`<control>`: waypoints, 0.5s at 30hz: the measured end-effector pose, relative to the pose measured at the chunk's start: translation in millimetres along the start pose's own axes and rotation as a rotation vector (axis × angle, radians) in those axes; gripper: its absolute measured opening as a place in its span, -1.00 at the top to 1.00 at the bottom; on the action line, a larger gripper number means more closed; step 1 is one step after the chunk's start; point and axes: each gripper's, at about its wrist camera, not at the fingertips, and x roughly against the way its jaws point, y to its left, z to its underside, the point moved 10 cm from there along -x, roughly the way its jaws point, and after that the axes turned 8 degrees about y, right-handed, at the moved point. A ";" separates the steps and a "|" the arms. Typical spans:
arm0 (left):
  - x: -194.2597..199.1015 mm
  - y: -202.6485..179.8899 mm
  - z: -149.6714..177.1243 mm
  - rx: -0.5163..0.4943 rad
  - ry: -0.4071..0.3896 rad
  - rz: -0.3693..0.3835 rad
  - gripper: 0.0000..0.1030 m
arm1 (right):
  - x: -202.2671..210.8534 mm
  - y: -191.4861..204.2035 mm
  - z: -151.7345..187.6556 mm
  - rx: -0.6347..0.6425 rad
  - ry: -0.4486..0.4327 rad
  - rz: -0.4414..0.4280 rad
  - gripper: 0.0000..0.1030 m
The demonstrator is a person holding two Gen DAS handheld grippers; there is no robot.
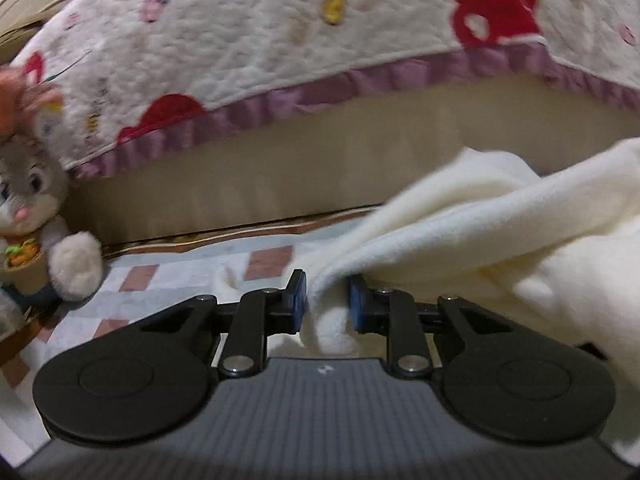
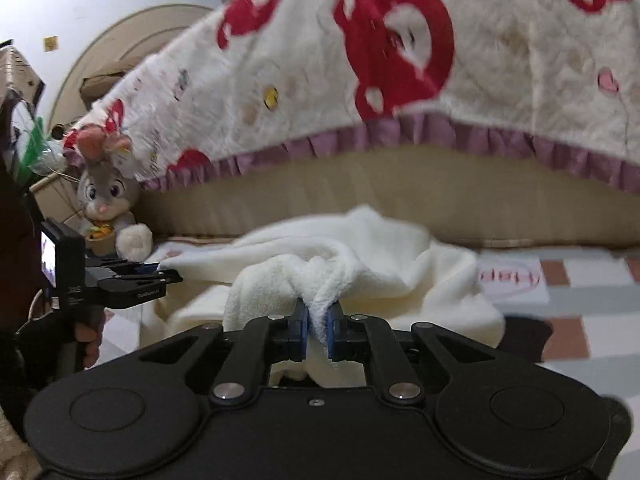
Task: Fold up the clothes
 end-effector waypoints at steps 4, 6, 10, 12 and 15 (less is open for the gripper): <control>-18.7 15.9 -1.9 0.089 0.007 -0.043 -0.32 | -36.4 -32.1 -23.0 0.002 0.026 0.127 0.74; -33.0 18.5 2.9 0.114 0.033 -0.040 -0.34 | -68.8 -57.0 -30.0 -0.032 0.061 0.178 0.72; -34.9 19.4 11.3 0.144 0.045 0.015 -0.34 | -137.9 -95.8 -24.1 -0.079 0.164 0.227 0.60; -27.1 20.5 12.6 0.166 0.041 0.056 -0.34 | -156.2 -119.4 -15.4 -0.238 0.216 0.228 0.54; -21.0 26.2 19.9 0.295 0.084 0.212 -0.08 | -155.7 -137.3 -7.7 -0.401 0.177 0.178 0.27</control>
